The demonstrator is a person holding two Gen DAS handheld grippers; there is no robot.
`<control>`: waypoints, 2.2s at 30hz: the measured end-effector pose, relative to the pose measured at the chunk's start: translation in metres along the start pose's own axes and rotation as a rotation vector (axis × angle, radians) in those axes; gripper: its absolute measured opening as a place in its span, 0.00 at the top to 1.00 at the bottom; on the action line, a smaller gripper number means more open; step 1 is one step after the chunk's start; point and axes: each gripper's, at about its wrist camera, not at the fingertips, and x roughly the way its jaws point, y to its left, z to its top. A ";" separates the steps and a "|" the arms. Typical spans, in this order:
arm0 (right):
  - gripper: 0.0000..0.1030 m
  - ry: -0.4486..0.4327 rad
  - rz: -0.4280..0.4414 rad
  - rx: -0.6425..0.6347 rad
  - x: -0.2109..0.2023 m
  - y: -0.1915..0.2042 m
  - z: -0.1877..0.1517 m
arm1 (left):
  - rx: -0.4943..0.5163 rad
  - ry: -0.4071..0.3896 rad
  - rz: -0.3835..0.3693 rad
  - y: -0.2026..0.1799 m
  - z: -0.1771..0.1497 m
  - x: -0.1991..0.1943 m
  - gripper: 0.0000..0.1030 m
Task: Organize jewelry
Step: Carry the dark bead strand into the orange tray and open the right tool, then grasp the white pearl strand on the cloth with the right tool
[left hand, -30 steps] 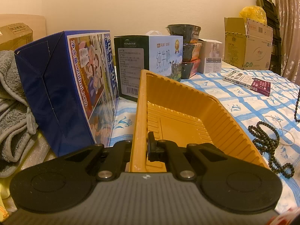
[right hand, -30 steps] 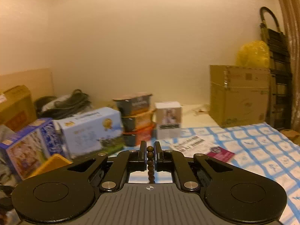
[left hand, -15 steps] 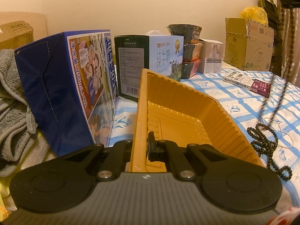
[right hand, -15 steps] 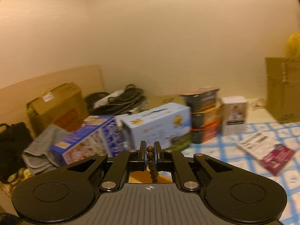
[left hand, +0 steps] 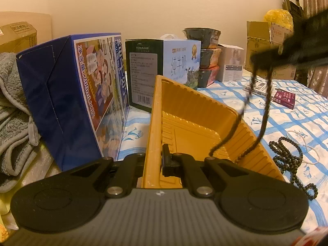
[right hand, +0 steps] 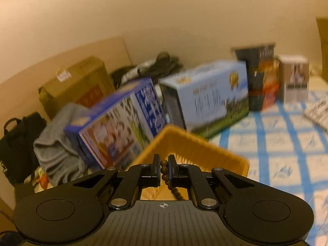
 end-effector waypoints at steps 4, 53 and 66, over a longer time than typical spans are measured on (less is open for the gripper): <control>0.93 0.037 -0.012 0.050 0.010 -0.013 -0.012 | -0.002 0.001 0.001 0.000 0.000 0.000 0.96; 0.57 0.126 -0.569 0.223 -0.116 -0.199 -0.131 | 0.006 0.031 0.026 0.001 -0.003 0.004 0.96; 0.71 0.169 -0.566 0.119 -0.078 -0.224 -0.122 | 0.014 0.036 0.029 0.000 -0.003 0.005 0.97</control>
